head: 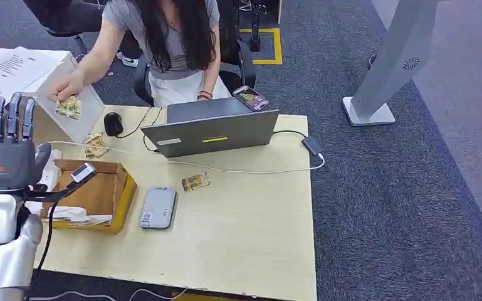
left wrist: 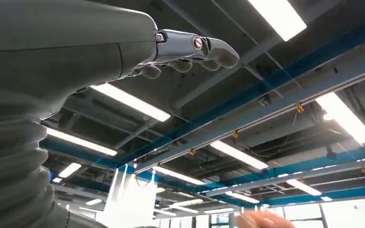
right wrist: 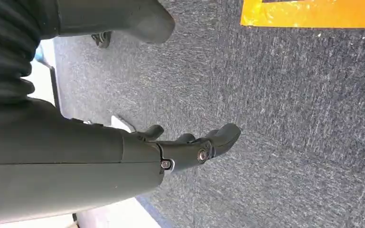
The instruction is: Pass the card to the sensor for recognition and then transmit it.
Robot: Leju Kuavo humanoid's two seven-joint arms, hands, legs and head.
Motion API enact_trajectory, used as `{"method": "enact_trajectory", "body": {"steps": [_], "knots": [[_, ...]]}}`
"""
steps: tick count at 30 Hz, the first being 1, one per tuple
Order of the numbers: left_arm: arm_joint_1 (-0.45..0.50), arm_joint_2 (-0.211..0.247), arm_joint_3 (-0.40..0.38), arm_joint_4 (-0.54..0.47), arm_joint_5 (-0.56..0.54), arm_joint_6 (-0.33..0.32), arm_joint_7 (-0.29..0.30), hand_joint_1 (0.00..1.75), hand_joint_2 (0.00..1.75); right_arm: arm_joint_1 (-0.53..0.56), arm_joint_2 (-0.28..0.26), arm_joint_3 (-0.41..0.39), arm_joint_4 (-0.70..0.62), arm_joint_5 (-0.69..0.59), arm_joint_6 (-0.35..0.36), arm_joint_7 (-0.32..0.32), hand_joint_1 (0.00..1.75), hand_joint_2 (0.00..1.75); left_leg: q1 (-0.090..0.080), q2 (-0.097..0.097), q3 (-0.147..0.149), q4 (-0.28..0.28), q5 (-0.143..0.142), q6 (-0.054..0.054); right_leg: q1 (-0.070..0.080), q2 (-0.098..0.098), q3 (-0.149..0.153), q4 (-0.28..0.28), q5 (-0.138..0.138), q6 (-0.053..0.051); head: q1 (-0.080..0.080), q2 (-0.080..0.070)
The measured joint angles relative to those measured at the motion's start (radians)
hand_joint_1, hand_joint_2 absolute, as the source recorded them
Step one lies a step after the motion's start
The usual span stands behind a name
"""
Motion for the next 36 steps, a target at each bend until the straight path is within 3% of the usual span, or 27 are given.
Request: {"method": "enact_trajectory", "body": {"steps": [10, 11, 36], "knots": [[-0.002, 0.000, 0.000, 0.014, 0.002, 0.000, 0.000, 0.00, 1.75, 0.000, 0.000, 0.000, 0.002, 0.001, 0.000, 0.000, 0.00, 1.75, 0.000, 0.000, 0.000, 0.000, 0.000, 0.000, 0.000, 0.000, 0.000, 0.000, 0.000, 0.000, 0.000, 0.000], [-0.002, 0.000, 0.000, 0.014, 0.005, 0.000, 0.000, 1.75, 1.75, 0.000, 0.000, 0.000, 0.002, 0.003, 0.001, -0.002, 0.00, 1.75, 0.000, 0.000, 0.000, 0.000, 0.000, 0.000, 0.000, 0.000, 0.000, 0.000, 0.000, 0.000, 0.000, 0.000], [0.003, -0.002, -0.028, 0.030, 0.084, -0.003, -0.046, 1.75, 1.75, 0.000, 0.000, 0.001, 0.003, 0.034, 0.014, -0.009, 0.00, 1.75, 0.000, 0.000, 0.000, 0.000, 0.000, 0.000, 0.000, 0.000, 0.000, 0.000, 0.000, 0.000, 0.000, 0.000]]}}
